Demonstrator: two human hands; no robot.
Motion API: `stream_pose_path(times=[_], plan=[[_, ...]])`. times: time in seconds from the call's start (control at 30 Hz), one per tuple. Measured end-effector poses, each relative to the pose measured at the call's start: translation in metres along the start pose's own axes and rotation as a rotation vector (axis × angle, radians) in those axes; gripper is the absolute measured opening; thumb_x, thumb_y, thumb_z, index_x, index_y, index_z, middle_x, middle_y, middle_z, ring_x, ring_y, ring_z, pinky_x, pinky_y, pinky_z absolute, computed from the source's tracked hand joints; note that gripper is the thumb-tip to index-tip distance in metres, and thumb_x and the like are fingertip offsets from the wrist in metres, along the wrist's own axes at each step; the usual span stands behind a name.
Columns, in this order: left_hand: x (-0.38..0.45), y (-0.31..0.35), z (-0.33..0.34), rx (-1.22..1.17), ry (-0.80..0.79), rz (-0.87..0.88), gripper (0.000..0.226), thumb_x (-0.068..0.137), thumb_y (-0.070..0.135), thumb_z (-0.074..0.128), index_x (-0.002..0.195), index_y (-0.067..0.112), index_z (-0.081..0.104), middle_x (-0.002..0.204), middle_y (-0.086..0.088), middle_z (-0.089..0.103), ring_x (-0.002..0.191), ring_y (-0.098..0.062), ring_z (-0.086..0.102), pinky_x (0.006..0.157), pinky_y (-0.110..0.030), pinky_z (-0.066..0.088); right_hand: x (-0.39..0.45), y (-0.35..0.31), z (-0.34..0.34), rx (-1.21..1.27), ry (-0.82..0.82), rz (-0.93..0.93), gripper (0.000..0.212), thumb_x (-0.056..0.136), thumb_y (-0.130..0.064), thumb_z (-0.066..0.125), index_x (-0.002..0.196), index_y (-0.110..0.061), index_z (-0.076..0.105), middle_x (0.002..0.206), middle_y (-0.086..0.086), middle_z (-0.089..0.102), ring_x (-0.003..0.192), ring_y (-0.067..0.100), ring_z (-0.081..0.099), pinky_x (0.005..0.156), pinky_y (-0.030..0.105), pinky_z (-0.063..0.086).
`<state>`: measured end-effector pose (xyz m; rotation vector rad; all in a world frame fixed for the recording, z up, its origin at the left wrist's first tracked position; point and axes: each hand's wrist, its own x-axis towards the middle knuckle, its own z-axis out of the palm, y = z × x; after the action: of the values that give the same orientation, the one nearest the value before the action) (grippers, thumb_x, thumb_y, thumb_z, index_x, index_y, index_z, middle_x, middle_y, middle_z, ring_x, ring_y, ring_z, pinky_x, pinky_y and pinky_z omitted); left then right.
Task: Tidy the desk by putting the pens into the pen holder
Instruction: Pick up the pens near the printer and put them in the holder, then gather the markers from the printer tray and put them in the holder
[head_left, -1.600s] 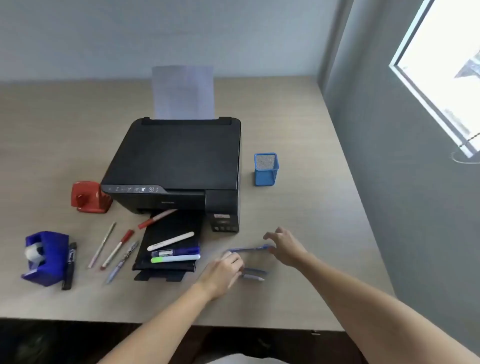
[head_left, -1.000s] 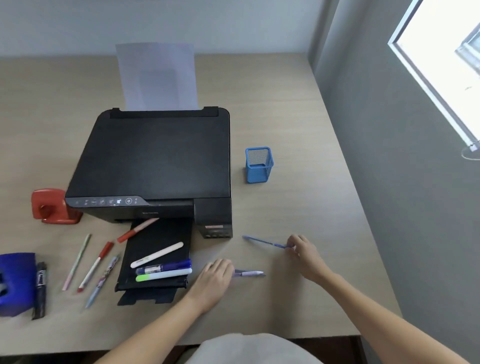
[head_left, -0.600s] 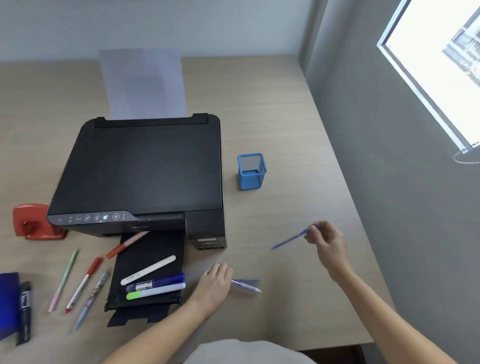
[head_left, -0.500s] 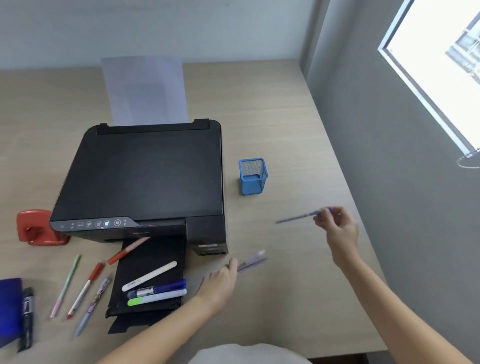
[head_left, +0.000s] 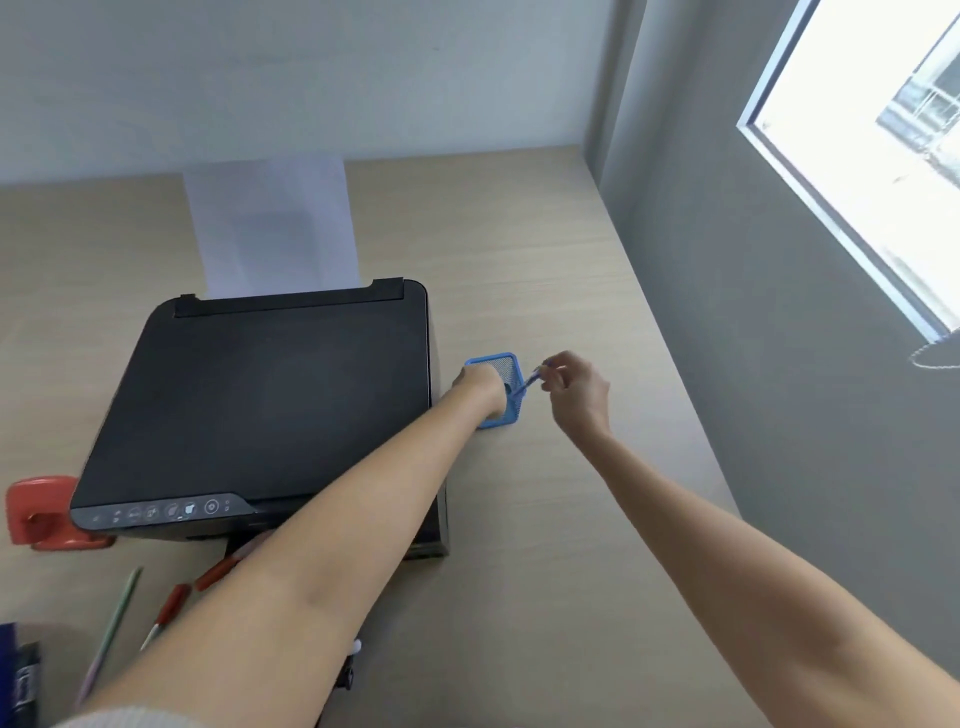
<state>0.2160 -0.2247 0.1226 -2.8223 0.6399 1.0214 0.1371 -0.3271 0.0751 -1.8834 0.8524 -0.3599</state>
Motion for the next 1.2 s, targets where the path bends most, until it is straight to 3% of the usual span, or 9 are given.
stream_pose_path(times=[0.1, 0.23, 0.33, 0.4, 0.53, 0.67, 0.77, 0.97, 1.2], plan=[[0.006, -0.003, 0.001, -0.179, 0.014, -0.008, 0.037, 0.093, 0.002, 0.048, 0.129, -0.003, 0.05, 0.116, -0.02, 0.063, 0.102, -0.033, 0.064, 0.081, -0.034, 0.052, 0.003, -0.001, 0.001, -0.105, -0.087, -0.03, 0.021, 0.091, -0.013, 0.053, 0.1, -0.008, 0.071, 0.092, 0.012, 0.075, 0.078, 0.023, 0.07, 0.074, 0.031, 0.054], [-0.03, -0.012, -0.003, -0.191, 0.199, 0.054, 0.012, 0.093, 0.014, 0.058, 0.097, 0.003, 0.054, 0.104, -0.017, 0.063, 0.061, -0.022, 0.051, 0.044, -0.026, 0.036, -0.009, 0.001, -0.01, -0.094, -0.126, -0.037, 0.03, 0.093, -0.01, 0.046, 0.115, -0.009, 0.066, 0.096, 0.009, 0.072, 0.072, 0.02, 0.068, 0.065, 0.024, 0.05], [-0.086, -0.038, 0.004, -0.437, 0.376, 0.287, 0.019, 0.094, 0.019, 0.055, 0.098, 0.0, 0.057, 0.097, -0.011, 0.062, 0.078, -0.025, 0.058, 0.062, -0.033, 0.048, -0.032, 0.015, -0.02, -0.107, -0.133, -0.08, 0.025, 0.092, -0.005, 0.047, 0.102, -0.01, 0.069, 0.084, 0.008, 0.07, 0.068, 0.023, 0.067, 0.069, 0.029, 0.052], [-0.13, -0.068, 0.018, -0.592, 0.392, 0.377, 0.023, 0.094, 0.02, 0.056, 0.112, 0.007, 0.063, 0.096, -0.003, 0.065, 0.076, -0.016, 0.064, 0.065, -0.017, 0.05, -0.053, 0.027, -0.021, -0.162, -0.175, -0.114, 0.022, 0.089, -0.003, 0.048, 0.09, -0.01, 0.069, 0.08, 0.009, 0.072, 0.066, 0.024, 0.068, 0.064, 0.023, 0.051], [-0.179, -0.158, 0.073, -0.716, 0.376, 0.239, 0.012, 0.092, 0.021, 0.059, 0.1, 0.02, 0.068, 0.088, 0.002, 0.071, 0.066, -0.008, 0.069, 0.063, -0.016, 0.05, -0.103, 0.046, -0.005, -0.249, -0.36, -0.181, 0.018, 0.092, -0.01, 0.052, 0.084, -0.014, 0.068, 0.077, 0.011, 0.073, 0.067, 0.027, 0.069, 0.067, 0.034, 0.052], [-0.175, -0.258, 0.139, -0.691, 0.497, -0.116, 0.021, 0.086, 0.013, 0.061, 0.072, 0.029, 0.063, 0.076, -0.003, 0.07, 0.073, -0.024, 0.069, 0.075, -0.038, 0.058, -0.149, 0.055, 0.016, -0.401, -0.522, -0.428, 0.017, 0.089, -0.008, 0.053, 0.088, -0.015, 0.069, 0.073, 0.0, 0.072, 0.064, 0.018, 0.067, 0.066, 0.032, 0.054], [-0.161, -0.305, 0.172, -0.6, 0.536, -0.298, 0.01, 0.087, 0.013, 0.062, 0.095, 0.012, 0.069, 0.097, -0.011, 0.071, 0.093, -0.032, 0.066, 0.085, -0.042, 0.054, -0.183, 0.046, 0.035, -0.475, -0.634, -0.606, 0.015, 0.092, -0.014, 0.052, 0.086, -0.016, 0.066, 0.07, -0.005, 0.066, 0.061, 0.015, 0.059, 0.062, 0.028, 0.048], [-0.122, -0.325, 0.189, -0.316, 0.509, -0.208, 0.042, 0.089, 0.007, 0.057, 0.13, 0.006, 0.05, 0.127, -0.018, 0.053, 0.116, -0.036, 0.051, 0.097, -0.047, 0.046, -0.224, 0.02, 0.101, -0.558, -0.781, -0.781, 0.022, 0.098, -0.019, 0.044, 0.09, -0.009, 0.061, 0.081, 0.009, 0.065, 0.068, 0.024, 0.058, 0.064, 0.039, 0.051], [-0.102, -0.352, 0.194, -0.196, 0.387, -0.192, 0.026, 0.094, 0.016, 0.051, 0.117, 0.004, 0.055, 0.111, -0.019, 0.064, 0.098, -0.038, 0.064, 0.082, -0.042, 0.053, -0.239, -0.016, 0.186, -0.841, -0.724, -0.68, 0.036, 0.09, -0.002, 0.052, 0.124, -0.014, 0.052, 0.113, 0.011, 0.055, 0.094, 0.033, 0.06, 0.072, 0.043, 0.056]])
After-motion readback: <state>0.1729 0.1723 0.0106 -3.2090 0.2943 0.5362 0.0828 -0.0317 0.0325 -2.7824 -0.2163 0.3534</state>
